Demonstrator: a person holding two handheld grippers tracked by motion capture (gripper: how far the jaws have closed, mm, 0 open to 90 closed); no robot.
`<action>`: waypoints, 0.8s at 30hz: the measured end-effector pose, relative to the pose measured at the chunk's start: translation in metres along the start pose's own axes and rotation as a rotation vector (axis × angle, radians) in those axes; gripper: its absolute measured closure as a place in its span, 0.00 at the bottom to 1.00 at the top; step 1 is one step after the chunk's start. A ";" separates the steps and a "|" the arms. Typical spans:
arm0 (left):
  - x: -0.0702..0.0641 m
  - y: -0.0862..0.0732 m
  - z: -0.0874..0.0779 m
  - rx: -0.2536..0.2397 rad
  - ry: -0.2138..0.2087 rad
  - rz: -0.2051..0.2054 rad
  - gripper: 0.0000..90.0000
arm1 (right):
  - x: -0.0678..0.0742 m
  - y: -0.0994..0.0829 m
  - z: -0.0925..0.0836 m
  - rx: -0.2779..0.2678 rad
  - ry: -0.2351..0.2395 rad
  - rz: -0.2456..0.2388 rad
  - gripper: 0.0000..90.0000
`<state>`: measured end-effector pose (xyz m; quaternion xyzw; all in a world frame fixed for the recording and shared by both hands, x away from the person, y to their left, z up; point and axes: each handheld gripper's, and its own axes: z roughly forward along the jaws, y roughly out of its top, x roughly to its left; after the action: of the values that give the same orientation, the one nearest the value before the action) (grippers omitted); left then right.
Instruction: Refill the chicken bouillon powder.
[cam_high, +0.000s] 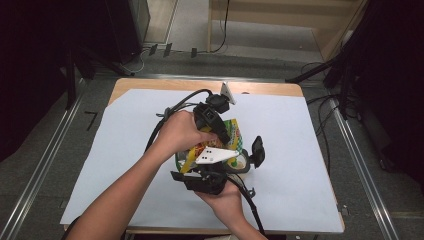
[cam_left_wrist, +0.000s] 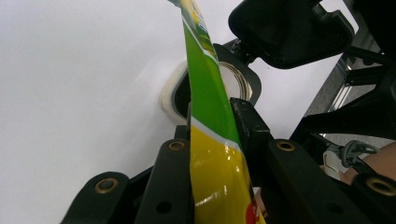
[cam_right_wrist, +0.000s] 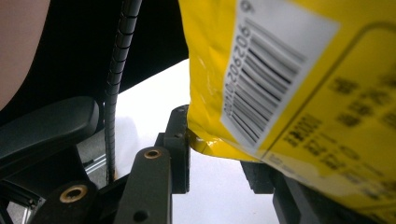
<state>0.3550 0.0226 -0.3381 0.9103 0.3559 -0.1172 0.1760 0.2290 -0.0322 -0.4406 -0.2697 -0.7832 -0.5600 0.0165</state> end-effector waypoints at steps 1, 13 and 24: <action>0.000 0.000 0.000 0.000 0.000 0.000 0.87 | 0.000 0.000 0.000 0.000 0.000 0.001 0.75; 0.000 0.001 0.000 0.006 0.000 0.003 0.87 | -0.001 0.000 -0.001 -0.002 -0.001 0.001 0.75; 0.000 0.002 0.000 0.005 -0.003 0.001 0.87 | -0.001 0.000 -0.001 0.000 -0.001 0.002 0.75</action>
<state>0.3559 0.0212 -0.3380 0.9106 0.3551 -0.1195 0.1743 0.2296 -0.0332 -0.4403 -0.2709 -0.7828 -0.5600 0.0166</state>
